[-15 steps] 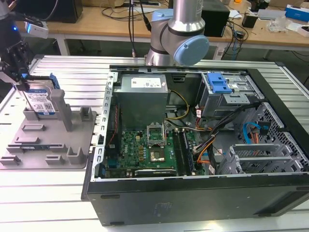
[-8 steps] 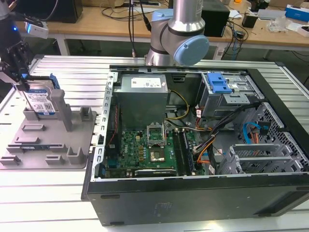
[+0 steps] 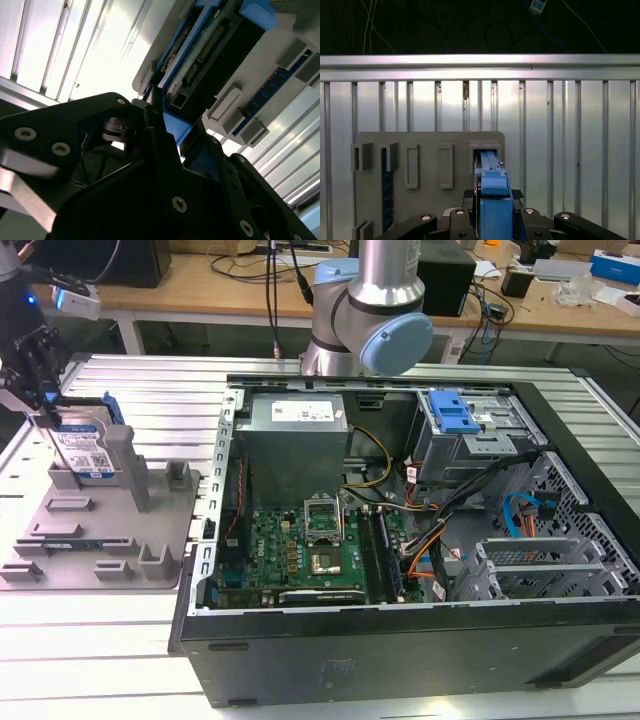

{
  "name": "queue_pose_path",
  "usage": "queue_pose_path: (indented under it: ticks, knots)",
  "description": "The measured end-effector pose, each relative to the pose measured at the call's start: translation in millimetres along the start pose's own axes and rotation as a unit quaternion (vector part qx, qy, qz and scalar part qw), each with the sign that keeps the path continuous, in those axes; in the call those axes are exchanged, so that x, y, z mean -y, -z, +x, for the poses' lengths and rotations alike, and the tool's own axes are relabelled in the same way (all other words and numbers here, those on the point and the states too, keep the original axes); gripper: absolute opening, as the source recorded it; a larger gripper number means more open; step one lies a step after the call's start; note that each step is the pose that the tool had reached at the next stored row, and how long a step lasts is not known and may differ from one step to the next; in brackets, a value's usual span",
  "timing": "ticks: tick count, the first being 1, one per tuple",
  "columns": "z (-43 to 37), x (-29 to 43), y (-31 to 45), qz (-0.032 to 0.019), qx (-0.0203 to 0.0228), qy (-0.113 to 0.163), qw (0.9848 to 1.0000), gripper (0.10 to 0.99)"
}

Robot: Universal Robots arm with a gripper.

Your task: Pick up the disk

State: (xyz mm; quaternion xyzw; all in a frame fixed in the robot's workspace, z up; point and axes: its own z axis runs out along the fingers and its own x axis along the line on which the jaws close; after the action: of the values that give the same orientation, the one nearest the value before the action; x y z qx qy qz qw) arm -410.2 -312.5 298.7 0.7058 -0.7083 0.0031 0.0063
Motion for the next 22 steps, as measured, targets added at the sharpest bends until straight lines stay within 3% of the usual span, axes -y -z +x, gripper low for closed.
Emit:
queue_pose_path:
  ticks: [12, 22]
  knots:
    - [0.1, 0.0, 5.1, 0.0, 0.0027, 0.0, 1.0, 0.365]
    - [0.7, -0.1, 28.9, 0.0, 0.0094, 0.0, 1.0, 0.365]
